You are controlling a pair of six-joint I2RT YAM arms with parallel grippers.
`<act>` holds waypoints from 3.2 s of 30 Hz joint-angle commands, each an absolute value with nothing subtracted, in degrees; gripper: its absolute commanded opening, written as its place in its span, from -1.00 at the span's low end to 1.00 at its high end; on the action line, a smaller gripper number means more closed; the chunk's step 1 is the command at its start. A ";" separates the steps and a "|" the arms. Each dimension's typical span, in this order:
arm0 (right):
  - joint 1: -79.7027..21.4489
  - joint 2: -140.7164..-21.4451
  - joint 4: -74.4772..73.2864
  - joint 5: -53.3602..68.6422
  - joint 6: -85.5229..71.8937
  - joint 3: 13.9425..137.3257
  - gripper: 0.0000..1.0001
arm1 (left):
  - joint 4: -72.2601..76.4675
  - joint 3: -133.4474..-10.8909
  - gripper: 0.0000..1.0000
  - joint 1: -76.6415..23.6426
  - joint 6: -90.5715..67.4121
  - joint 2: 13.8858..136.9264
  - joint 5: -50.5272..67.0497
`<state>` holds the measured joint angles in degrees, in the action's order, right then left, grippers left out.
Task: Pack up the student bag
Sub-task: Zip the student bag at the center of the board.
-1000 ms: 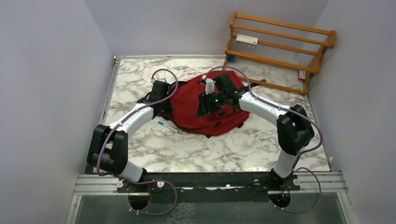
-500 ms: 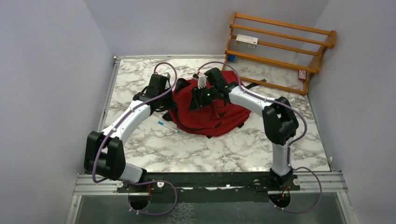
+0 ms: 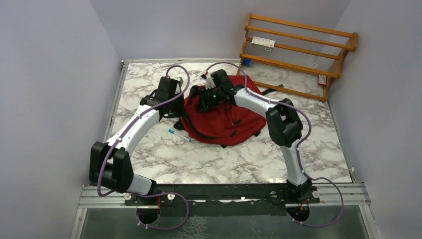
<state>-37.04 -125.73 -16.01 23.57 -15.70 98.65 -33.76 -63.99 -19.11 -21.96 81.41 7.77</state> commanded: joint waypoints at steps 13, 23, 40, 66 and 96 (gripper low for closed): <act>-37.09 -118.86 -11.48 19.36 -11.30 93.87 -0.02 | -36.65 -67.35 -1.00 -16.16 -18.45 79.92 11.09; -37.09 -95.34 -10.90 11.05 -15.28 72.65 0.06 | -36.08 -70.10 -0.96 -15.78 -14.13 82.30 10.52; -36.80 -74.06 -25.98 -13.30 -45.93 47.01 0.18 | -27.04 -70.61 0.03 -29.17 -11.42 77.69 11.78; -26.74 -72.47 -8.30 0.81 -54.03 34.24 0.21 | -4.89 -61.18 -0.08 -49.10 -13.40 92.62 9.63; -25.93 -72.80 -5.41 2.02 -54.04 30.44 0.20 | -4.98 -67.45 -0.07 -52.17 -7.64 105.34 0.60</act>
<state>-26.24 -73.30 -6.96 1.08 -53.95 31.48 -5.74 -64.71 -50.98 -9.50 103.68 3.07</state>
